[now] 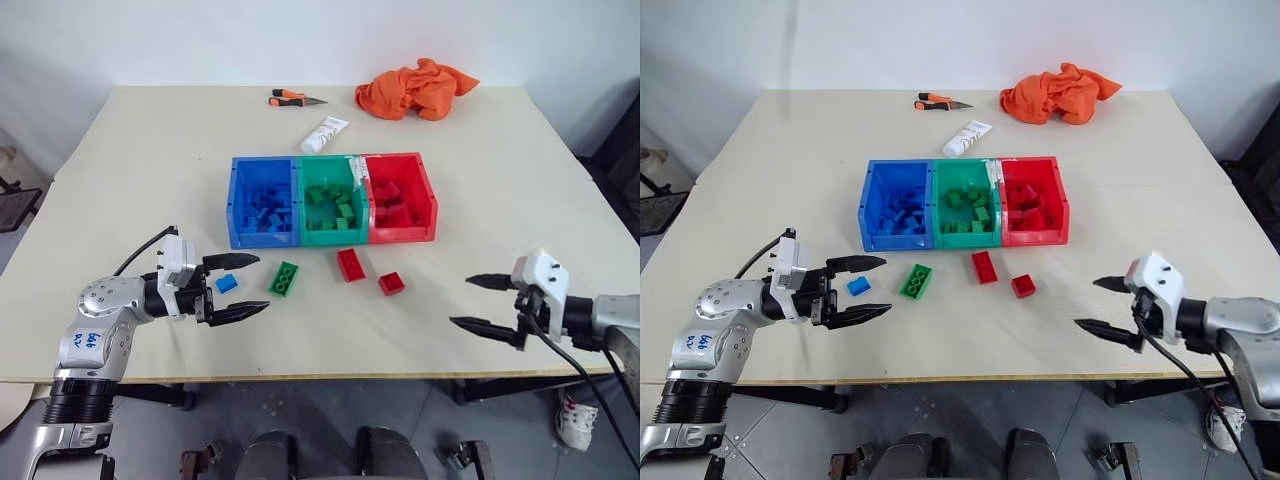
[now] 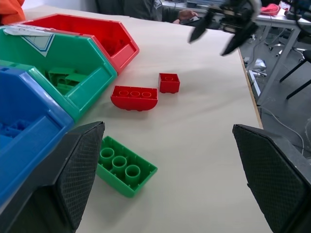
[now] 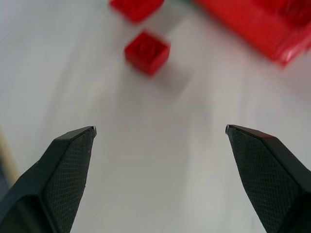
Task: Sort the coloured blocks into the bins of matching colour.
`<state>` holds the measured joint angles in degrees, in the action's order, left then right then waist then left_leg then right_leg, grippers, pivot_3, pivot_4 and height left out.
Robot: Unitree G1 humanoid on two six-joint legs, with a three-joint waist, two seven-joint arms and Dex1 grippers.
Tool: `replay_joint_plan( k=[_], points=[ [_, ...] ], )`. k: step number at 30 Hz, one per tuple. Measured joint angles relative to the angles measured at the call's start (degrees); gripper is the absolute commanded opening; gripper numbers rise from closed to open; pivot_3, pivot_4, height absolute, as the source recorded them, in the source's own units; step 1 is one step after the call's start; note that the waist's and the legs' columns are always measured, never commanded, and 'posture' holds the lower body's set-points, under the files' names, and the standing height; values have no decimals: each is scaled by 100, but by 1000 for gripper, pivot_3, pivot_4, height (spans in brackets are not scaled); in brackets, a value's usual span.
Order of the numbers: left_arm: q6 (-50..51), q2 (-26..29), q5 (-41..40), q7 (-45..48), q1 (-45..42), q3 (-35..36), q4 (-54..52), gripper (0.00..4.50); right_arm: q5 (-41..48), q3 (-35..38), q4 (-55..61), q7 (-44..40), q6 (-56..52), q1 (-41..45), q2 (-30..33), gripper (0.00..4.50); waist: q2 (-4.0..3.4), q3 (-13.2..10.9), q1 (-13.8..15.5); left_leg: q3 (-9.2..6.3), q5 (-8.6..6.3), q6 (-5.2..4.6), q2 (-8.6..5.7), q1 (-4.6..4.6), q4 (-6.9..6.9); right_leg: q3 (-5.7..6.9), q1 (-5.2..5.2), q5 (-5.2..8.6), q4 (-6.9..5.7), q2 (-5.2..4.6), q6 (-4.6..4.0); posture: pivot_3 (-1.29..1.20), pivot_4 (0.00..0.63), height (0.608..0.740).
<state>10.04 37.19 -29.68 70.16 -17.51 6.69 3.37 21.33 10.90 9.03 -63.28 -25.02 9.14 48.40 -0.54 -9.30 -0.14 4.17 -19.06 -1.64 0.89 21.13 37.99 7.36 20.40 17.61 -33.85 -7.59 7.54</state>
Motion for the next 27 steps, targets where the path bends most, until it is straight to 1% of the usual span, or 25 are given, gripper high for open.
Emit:
replay_joint_plan(
  k=[5, 7, 11, 14, 20, 23, 27],
  points=[
    [1, -9, 9, -16, -15, -8, -23, 4500, -307, -897, -609, 345, 90, 899, -699, 4473, -1, 0, 22, -7, 0, -2, -8, 9, 4, 2, 4, 0, -3, -6, 0, 0, 150, 740],
    [8, -6, 8, -61, 34, 12, -56, 4500, -527, -1196, -1041, 401, 332, 1222, -903, 4473, -1, 0, 21, -12, 0, -3, -9, 9, 4, 3, 2, 0, -5, -5, 0, 0, 150, 740],
    [55, 0, 4, -135, 274, 65, -245, 4500, -867, -1572, -1764, 392, 775, 1613, -1135, 4473, -1, -1, -4, -15, 0, -3, -9, 10, 3, 6, 3, 0, -8, -4, 0, 0, 150, 740],
    [77, 6, -5, -209, 448, 184, -340, 4500, -994, -1726, -2101, 341, 969, 1796, -1269, 3881, -1, 0, -7, -14, 0, -2, -7, 8, 3, 6, 3, 0, -8, -1, 0, 0, 150, 740],
    [96, 6, -14, -376, 591, 238, -527, 4500, -1068, -1785, -2182, 280, 1129, 1922, -1376, 1897, -1, 0, 8, -21, 0, -3, -9, 9, 4, 7, 0, 0, -10, -3, 0, 0, 150, 740],
    [103, -3, -16, -409, 625, 237, -534, 4500, -1066, -1767, -2160, 279, 1135, 1920, -1367, 1463, -1, -1, -6, -19, 0, -2, -8, 8, 4, 7, 1, 0, -10, -1, 0, 0, 150, 740],
    [103, -6, -16, -429, 614, 236, -531, 4500, -995, -1599, -1859, 304, 1002, 1942, -1286, 1466, -2, -1, 0, -19, 0, -2, -8, 8, 4, 6, 1, 0, -10, -2, 0, 0, 150, 740]
  ],
)
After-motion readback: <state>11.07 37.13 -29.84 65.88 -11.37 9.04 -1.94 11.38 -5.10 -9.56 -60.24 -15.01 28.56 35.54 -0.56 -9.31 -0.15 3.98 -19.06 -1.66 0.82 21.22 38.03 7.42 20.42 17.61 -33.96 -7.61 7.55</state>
